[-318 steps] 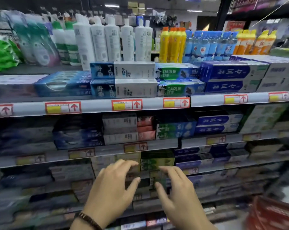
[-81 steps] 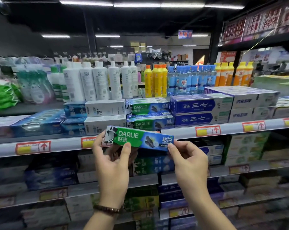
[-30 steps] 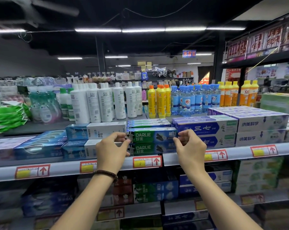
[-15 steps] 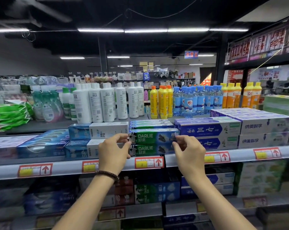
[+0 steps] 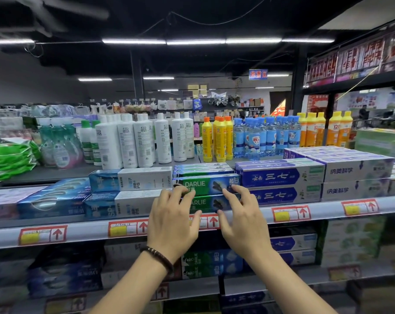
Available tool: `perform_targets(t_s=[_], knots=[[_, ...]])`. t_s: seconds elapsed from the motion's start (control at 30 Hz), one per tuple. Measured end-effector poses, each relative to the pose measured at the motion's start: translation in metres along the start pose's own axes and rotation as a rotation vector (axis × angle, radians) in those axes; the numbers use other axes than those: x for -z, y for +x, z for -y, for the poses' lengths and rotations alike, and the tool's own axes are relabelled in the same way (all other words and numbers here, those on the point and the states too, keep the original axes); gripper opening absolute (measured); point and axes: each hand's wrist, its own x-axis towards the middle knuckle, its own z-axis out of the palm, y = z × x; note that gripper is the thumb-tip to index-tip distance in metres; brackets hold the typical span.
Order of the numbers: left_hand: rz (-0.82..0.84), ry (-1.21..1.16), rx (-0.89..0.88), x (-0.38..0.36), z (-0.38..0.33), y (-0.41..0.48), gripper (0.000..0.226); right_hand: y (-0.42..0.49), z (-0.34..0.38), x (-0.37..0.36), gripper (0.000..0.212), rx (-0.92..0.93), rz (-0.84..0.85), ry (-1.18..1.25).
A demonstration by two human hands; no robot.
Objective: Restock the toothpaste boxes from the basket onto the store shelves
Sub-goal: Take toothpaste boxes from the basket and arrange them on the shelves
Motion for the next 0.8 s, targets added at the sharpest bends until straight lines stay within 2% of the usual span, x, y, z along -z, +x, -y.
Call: perform_targets(t_s=[0.2,0.5,0.63,0.7,0.8], knots=[[0.024,0.011,0.015,0.000,-0.002,0.004,0.054,0.000,0.006,0.002,0.065,-0.037,0.110,-0.010],[0.019,0.054,-0.006,-0.001,0.001,-0.001,0.049,-0.004,0.009,-0.001,0.061,-0.044,0.105,-0.033],[0.018,0.090,0.111,0.002,0.000,-0.005,0.047,-0.004,0.011,0.001,0.061,-0.043,0.116,-0.040],[0.028,0.095,0.200,0.004,-0.003,-0.008,0.051,-0.004,0.010,0.001,0.061,-0.047,0.126,-0.039],[0.057,0.087,0.244,0.002,-0.005,-0.010,0.055,-0.004,0.011,0.001,0.062,-0.054,0.133,-0.041]])
